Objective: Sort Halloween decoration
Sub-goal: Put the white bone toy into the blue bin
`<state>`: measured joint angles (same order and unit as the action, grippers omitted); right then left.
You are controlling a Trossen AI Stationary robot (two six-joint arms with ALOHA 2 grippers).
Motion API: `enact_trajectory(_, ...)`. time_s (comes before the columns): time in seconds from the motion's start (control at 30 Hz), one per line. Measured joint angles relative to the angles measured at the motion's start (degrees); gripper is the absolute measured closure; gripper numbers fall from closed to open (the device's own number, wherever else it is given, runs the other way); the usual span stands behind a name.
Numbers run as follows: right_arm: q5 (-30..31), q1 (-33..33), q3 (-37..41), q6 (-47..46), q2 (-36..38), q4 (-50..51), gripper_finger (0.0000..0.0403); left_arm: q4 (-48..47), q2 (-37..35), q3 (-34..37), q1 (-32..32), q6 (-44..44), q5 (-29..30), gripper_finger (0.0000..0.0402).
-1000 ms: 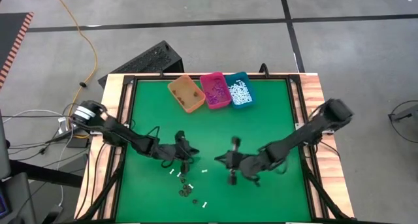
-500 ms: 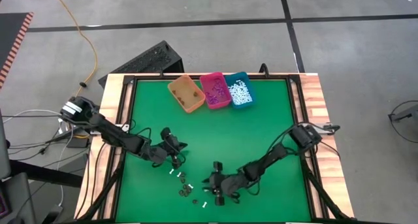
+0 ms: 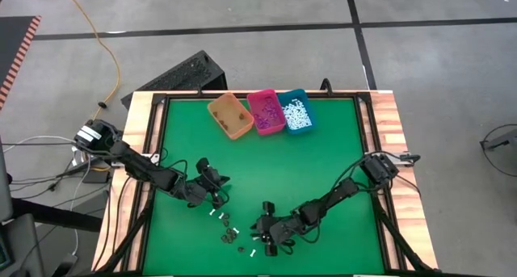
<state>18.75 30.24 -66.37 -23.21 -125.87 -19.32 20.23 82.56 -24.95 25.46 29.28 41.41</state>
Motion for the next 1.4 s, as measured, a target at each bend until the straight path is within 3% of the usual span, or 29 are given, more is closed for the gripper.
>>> enact_trajectory(0.17,-1.26,-3.24,0.28,3.23,2.85,0.95,0.0284,-0.28,0.0,0.0,0.0,0.04,-0.02,0.0401)
enact_trajectory(0.3,-7.9,-5.36,0.64,5.86,7.54,2.91,0.0289,-0.28,0.0,0.0,0.0,0.04,0.0,0.0401)
enact_trajectory(0.53,-6.3,-2.2,1.21,6.16,15.65,4.52,0.0296,0.26,0.0,0.0,1.09,-0.5,3.33,0.0401)
enact_trajectory(0.73,2.23,4.25,1.4,2.95,13.84,2.73,0.0297,0.53,0.0,0.0,3.32,-0.5,4.31,0.0401)
enact_trajectory(0.93,13.35,6.73,1.4,6.18,12.84,1.12,0.0275,0.78,0.0,-0.02,3.6,0.73,4.35,0.0401)
enact_trajectory(1.2,10.92,6.57,1.3,1.45,6.08,-3.86,0.0197,0.54,0.0,-0.02,3.6,2.01,4.31,0.0401)
enact_trajectory(1.4,11.31,5.79,0.94,-0.45,3.47,-4.56,0.0185,0.17,0.0,-0.02,3.6,2.05,4.31,0.0401)
